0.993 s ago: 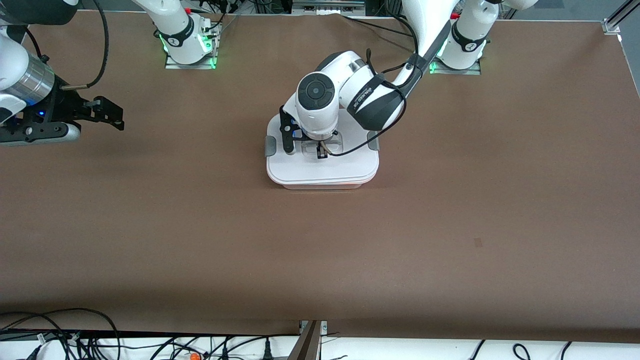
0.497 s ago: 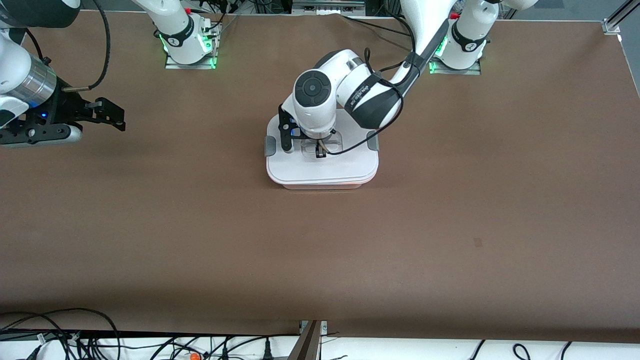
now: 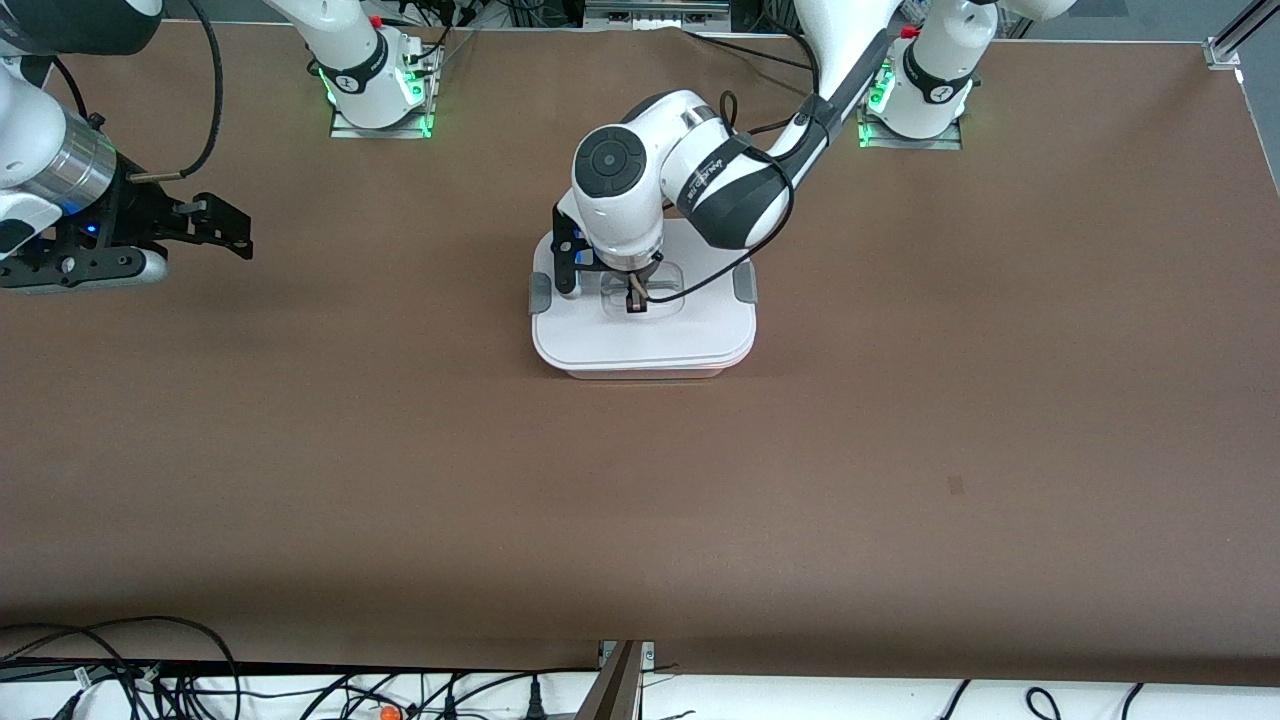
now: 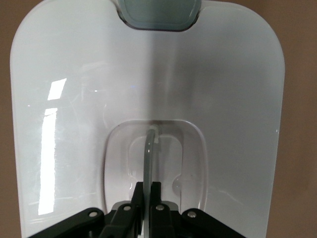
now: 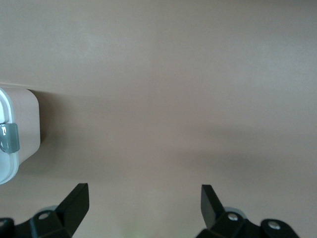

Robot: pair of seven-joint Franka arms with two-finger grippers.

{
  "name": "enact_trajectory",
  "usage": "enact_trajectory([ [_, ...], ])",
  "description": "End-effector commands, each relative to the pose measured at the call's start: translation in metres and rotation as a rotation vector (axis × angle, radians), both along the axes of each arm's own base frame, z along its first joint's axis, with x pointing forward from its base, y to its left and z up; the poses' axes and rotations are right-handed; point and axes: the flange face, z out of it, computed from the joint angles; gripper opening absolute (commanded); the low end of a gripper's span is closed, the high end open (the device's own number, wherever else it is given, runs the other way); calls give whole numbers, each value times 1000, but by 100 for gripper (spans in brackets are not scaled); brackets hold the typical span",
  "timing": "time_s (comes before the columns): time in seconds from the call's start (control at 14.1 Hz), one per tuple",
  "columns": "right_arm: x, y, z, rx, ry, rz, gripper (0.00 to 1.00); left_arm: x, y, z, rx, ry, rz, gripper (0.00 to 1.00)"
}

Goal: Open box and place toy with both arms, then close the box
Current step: 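Press the lid down onto the box with the left gripper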

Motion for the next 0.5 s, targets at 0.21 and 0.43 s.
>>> enact_trajectory([
  [0.21, -1, 0, 6, 2, -8, 7, 100, -5, -7, 16, 3, -32, 0, 0],
  [0.43, -1, 1, 5, 2, -7, 9, 100, -6, -4, 27, 8, -31, -6, 0],
])
